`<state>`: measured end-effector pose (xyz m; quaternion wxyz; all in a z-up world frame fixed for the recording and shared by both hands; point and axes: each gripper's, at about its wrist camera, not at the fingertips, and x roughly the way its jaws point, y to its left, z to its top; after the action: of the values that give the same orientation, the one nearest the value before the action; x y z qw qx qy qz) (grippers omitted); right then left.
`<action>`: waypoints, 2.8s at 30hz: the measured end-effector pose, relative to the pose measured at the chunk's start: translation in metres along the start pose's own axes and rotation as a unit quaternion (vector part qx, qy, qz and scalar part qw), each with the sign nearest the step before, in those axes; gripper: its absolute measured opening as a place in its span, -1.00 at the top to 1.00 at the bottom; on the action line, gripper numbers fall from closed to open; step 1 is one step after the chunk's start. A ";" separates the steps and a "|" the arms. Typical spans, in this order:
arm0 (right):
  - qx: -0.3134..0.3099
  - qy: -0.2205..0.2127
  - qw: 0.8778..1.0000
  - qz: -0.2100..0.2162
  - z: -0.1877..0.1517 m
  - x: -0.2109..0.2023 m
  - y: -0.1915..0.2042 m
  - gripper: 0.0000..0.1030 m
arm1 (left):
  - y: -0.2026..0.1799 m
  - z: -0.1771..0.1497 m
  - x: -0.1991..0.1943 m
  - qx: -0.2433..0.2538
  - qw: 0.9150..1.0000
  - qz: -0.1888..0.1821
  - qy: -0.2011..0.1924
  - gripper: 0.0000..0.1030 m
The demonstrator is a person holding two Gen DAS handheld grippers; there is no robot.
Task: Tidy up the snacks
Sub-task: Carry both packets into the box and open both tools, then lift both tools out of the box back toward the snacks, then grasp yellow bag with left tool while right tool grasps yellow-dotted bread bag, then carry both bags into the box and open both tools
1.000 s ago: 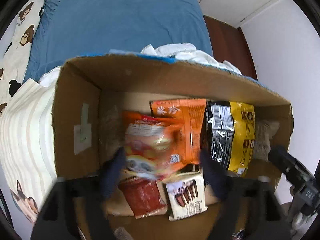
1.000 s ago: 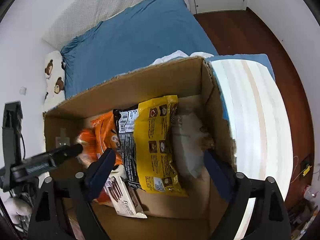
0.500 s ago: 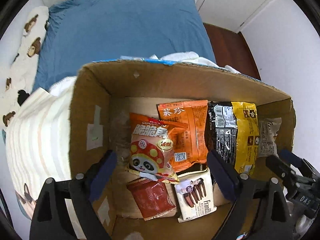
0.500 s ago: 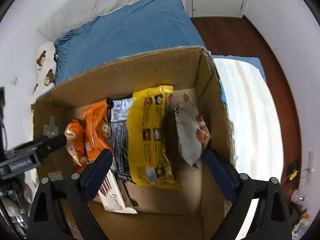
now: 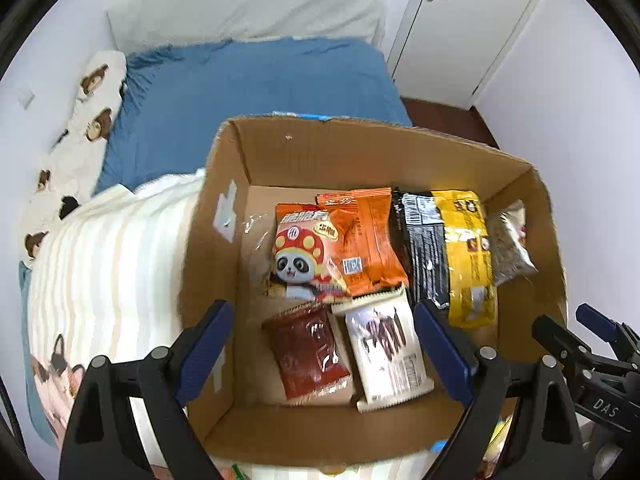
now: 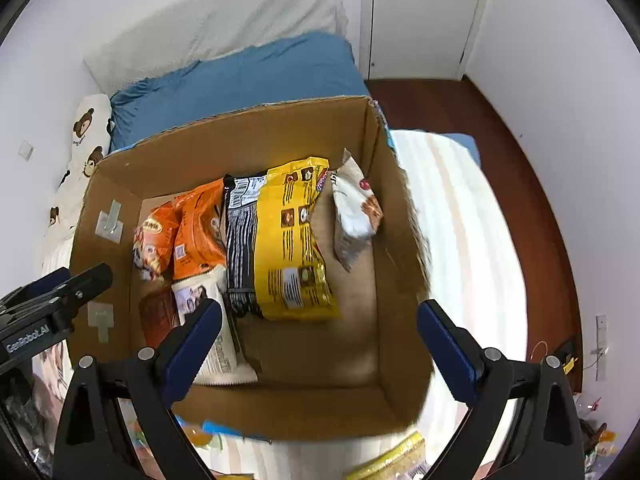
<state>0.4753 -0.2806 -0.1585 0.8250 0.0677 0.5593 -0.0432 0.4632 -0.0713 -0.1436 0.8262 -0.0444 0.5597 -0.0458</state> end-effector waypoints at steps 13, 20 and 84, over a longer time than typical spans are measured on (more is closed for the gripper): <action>-0.023 -0.094 0.995 -0.006 -0.070 -0.100 0.005 -0.94 | -0.017 -0.061 -0.089 0.045 0.995 0.019 -0.091 -0.80; -0.033 -0.130 0.991 0.003 -0.100 -0.148 0.012 -0.94 | -0.017 -0.089 -0.126 0.042 0.993 0.005 -0.114 -0.80; 0.095 0.172 0.979 0.054 -0.236 0.060 -0.118 -0.14 | -0.072 -0.247 0.053 0.021 0.988 -0.016 0.151 0.04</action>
<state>0.2643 -0.3589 -0.3078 0.7073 0.1819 0.6819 -0.0396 0.2510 -0.1551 -0.2743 0.7322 -0.0286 0.6761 -0.0770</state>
